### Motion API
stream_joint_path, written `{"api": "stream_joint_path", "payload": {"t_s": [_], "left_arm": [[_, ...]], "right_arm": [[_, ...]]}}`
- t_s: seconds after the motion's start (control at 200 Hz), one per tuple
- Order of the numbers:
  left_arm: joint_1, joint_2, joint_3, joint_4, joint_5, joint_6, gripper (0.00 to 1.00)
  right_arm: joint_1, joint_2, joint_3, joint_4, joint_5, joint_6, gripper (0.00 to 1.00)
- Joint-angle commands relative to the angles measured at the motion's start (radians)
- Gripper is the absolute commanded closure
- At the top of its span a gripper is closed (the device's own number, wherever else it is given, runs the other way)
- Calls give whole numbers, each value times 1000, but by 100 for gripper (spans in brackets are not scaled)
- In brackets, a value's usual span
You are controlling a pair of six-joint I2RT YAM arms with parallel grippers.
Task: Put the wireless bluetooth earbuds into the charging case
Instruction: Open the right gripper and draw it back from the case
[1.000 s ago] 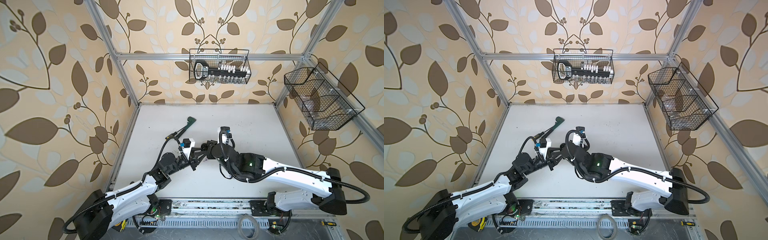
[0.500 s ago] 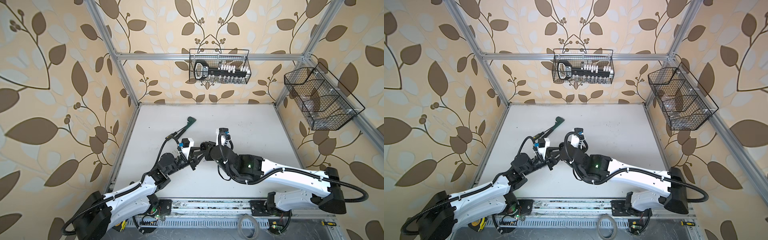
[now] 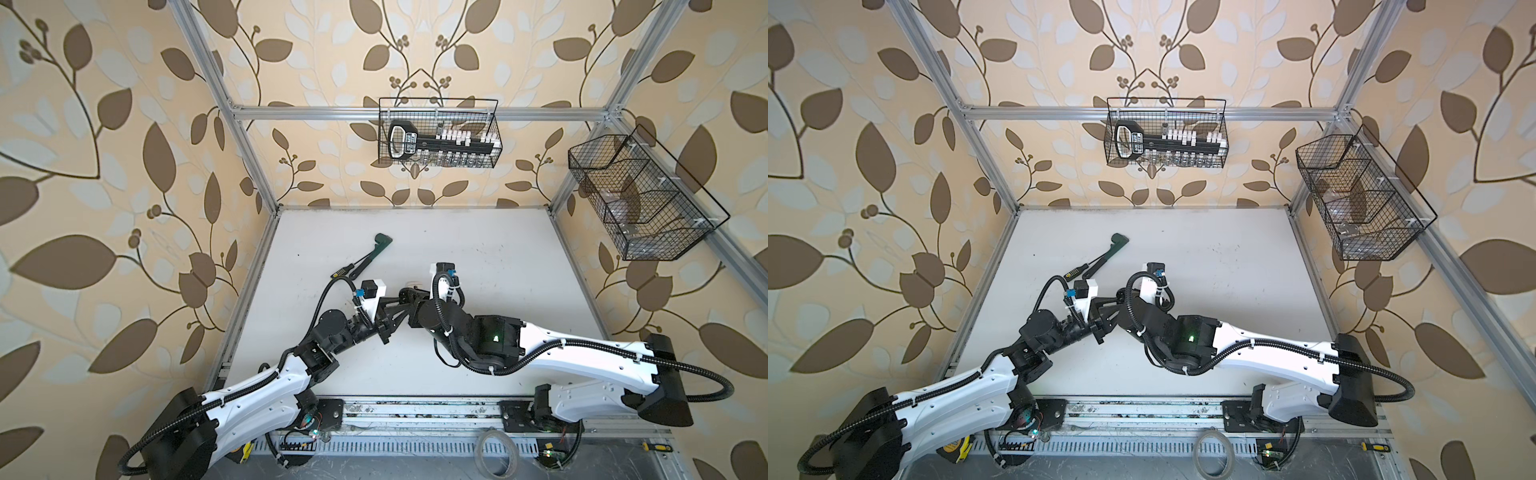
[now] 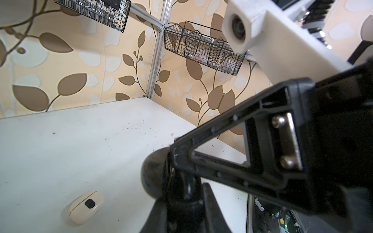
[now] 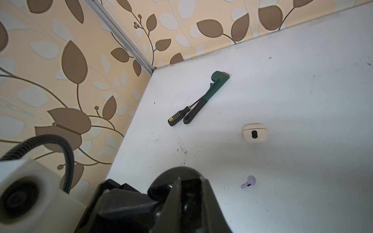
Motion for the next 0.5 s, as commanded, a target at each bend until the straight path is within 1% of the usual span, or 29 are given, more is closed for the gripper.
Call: {"api": "stream_joint_path", "payload": {"t_s": [0.0,0.095,0.265,0.365,0.42,0.495], "left_arm": [[-6,-35,6,60,-18,27,100],[-5,-47,9,38,-30,39,100],[-5,-54,27,-2,-30,64,100],[-5,-57,32,-16,-20,78,100],[-5,-64,25,-15,-5,87,100],[-5,-75,16,-18,34,102,100]], "right_arm": [[24,-21,-24,10,-37,-14,73],[29,-43,-27,7,-34,-27,66],[48,-112,-41,-20,4,-42,50],[61,-187,-77,-19,38,-61,39],[60,-237,-99,-21,50,-72,36],[60,-295,-123,-28,74,-91,35]]}}
